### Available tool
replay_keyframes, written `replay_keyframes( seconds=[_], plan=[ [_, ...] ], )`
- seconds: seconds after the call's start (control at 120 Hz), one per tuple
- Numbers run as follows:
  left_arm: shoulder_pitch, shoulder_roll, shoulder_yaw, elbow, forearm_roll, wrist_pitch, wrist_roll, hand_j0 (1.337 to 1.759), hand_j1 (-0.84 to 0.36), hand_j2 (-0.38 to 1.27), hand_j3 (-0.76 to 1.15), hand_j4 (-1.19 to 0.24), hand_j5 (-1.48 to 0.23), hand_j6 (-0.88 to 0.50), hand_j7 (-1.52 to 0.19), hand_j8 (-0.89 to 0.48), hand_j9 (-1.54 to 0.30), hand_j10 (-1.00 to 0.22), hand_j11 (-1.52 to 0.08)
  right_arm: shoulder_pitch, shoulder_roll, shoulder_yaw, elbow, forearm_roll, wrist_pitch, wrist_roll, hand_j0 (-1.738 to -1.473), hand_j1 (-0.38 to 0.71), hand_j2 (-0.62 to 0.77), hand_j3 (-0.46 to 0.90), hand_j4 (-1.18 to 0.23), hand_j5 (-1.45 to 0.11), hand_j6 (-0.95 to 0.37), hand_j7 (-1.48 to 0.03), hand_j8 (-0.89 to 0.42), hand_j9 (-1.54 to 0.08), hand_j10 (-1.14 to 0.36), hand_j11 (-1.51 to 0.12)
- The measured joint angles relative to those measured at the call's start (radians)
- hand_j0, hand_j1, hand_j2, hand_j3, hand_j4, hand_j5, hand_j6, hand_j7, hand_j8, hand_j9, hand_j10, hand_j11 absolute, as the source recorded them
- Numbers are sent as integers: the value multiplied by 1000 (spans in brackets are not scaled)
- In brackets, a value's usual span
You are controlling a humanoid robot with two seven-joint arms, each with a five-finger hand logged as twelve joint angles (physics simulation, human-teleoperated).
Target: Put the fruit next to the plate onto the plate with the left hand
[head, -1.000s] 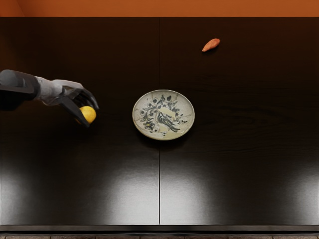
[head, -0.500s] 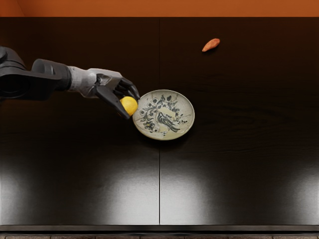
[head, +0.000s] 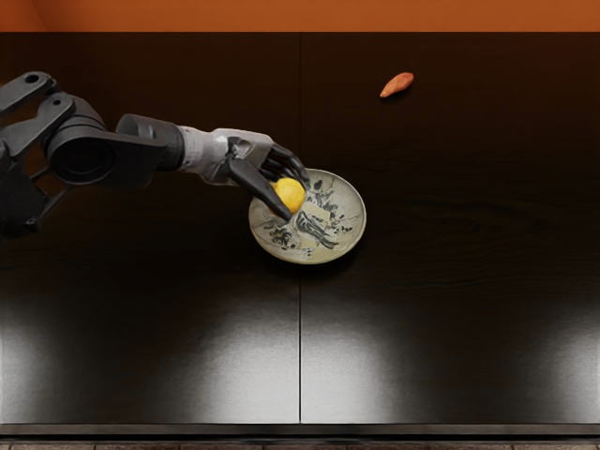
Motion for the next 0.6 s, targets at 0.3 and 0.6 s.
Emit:
replay_keyframes(
  seconds=[0.3,0.6],
  plan=[
    [11,-56,-30,80,1,49,0,1656,-267,317,0,-639,-839,-540,-837,-486,-848,-693,-849,0,0,0,1,0,0,1,-1658,-331,-3,0,-15,-20,-15,-20,-15,-20,-15,-20],
    [2,-57,-39,86,-3,52,0,1658,153,82,0,-191,-252,-169,-252,-155,-255,-172,-254,0,0,0,1,0,0,1,-1658,-331,-3,0,-15,-20,-15,-20,-15,-20,-15,-20]
  ],
)
